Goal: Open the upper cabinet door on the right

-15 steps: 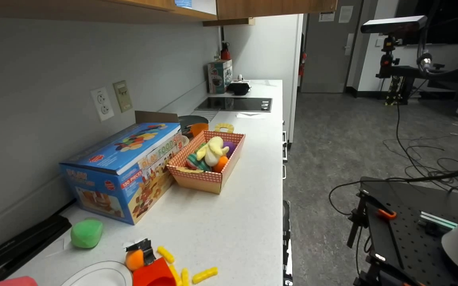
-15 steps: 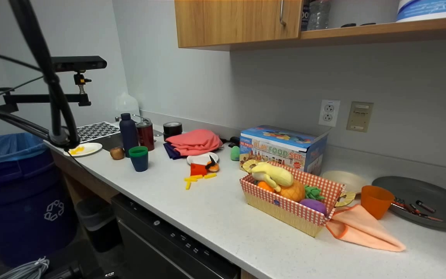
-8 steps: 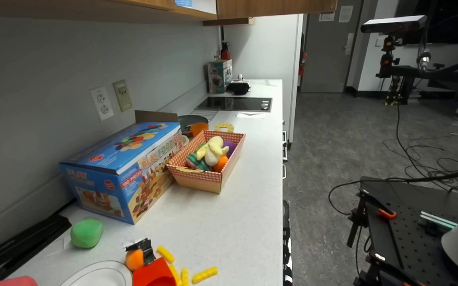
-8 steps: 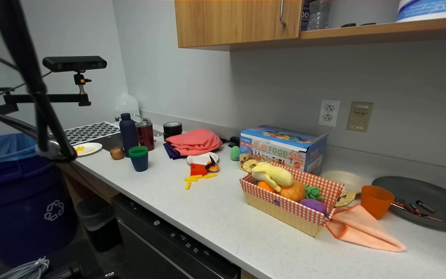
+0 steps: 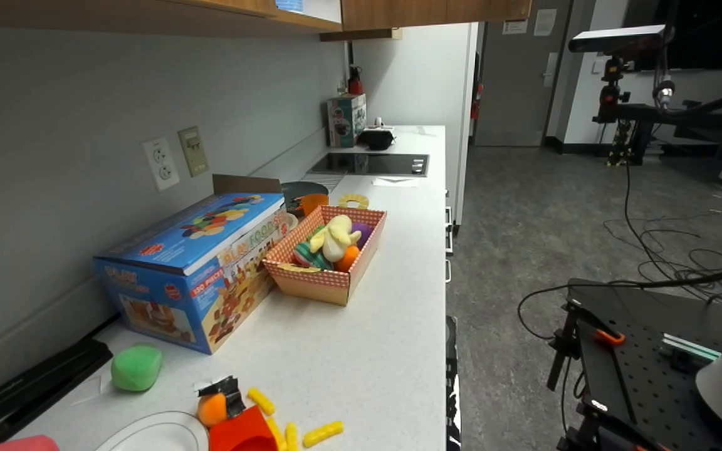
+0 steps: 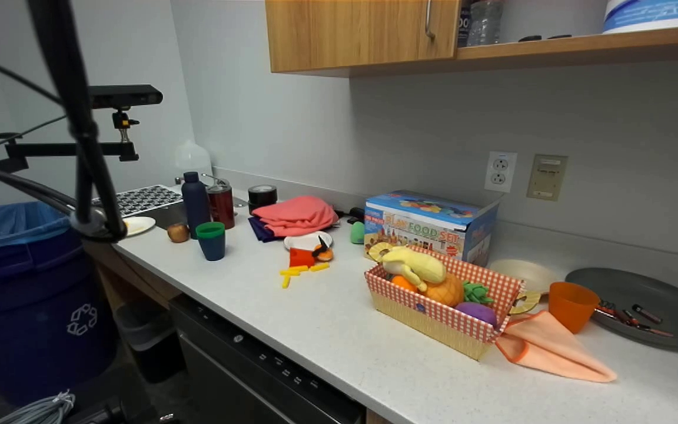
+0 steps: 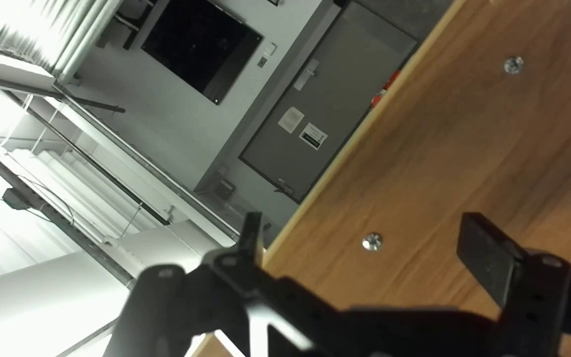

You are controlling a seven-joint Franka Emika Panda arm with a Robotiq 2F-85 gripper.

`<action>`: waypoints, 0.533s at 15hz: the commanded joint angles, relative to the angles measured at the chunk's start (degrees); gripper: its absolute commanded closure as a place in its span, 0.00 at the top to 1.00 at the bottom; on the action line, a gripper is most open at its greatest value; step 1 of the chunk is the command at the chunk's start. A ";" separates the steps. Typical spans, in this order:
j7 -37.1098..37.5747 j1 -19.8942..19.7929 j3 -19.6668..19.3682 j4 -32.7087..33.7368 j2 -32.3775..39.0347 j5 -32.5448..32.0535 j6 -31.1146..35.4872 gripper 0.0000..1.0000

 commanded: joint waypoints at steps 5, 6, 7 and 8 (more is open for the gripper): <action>-3.09 9.66 -0.53 -4.80 -9.96 9.29 6.14 1.00; -3.73 10.71 -0.50 -5.47 -11.64 11.38 7.37 1.00; -4.37 11.59 -0.41 -5.92 -13.26 13.23 8.30 1.00; -5.46 12.50 -0.71 -6.40 -14.80 15.87 9.65 1.00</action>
